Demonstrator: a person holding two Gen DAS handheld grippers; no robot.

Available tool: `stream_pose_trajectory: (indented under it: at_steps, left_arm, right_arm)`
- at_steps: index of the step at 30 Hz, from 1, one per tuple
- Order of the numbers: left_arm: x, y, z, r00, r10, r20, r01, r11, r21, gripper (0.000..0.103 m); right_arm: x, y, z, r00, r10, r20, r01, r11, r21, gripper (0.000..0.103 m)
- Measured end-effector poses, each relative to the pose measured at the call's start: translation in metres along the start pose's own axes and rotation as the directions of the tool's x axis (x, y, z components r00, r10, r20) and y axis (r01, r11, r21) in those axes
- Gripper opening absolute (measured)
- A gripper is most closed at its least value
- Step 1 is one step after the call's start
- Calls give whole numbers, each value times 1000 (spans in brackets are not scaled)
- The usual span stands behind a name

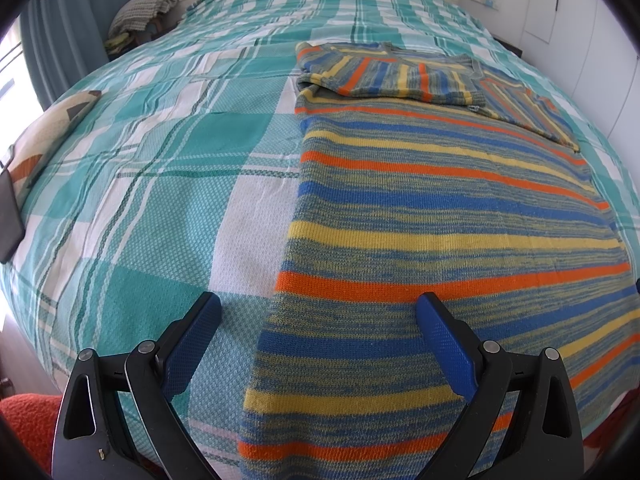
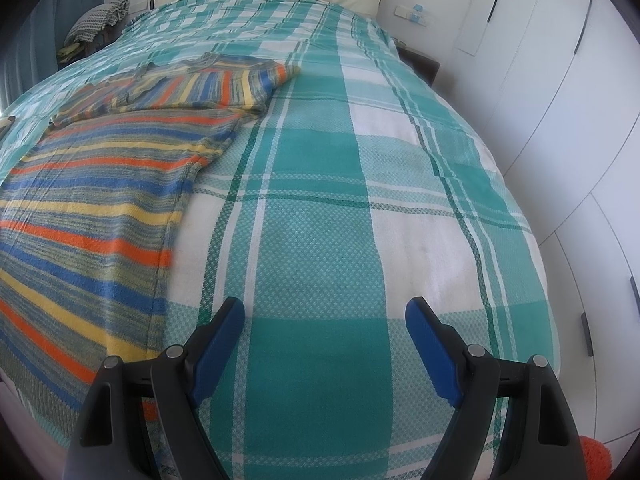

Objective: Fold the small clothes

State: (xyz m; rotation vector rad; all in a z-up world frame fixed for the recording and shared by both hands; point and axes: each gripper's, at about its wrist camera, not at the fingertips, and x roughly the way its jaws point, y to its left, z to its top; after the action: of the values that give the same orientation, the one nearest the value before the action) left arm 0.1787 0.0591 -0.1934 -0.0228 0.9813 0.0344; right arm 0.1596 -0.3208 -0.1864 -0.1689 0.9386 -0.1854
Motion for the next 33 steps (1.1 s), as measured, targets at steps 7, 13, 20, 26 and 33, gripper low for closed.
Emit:
stream_pose_trajectory:
  at_steps: [7, 13, 20, 26, 33]
  left_arm:
    - [0, 0, 0, 1000, 1, 0, -1, 1000, -1, 99]
    - [0, 0, 0, 1000, 1, -1, -1, 1000, 0, 99]
    - [-1, 0, 0, 1000, 1, -1, -1, 1000, 0, 98]
    - [-22, 16, -2, 999, -21, -41, 18, 997, -72, 98]
    - [-37, 39, -41, 973, -83, -214, 58, 991, -118, 98]
  right_arm:
    - [-1, 0, 0, 1000, 1, -1, -1, 1000, 1, 82]
    - [0, -1, -1, 1000, 6, -6, -6, 1000, 5, 82]
    - [0, -2, -1, 1000, 6, -6, -6, 1000, 5, 82]
    - [-7, -11, 3, 1000, 15, -10, -14, 999, 30, 82]
    - [-44, -40, 3, 929, 370, -35, -358, 916, 184, 82]
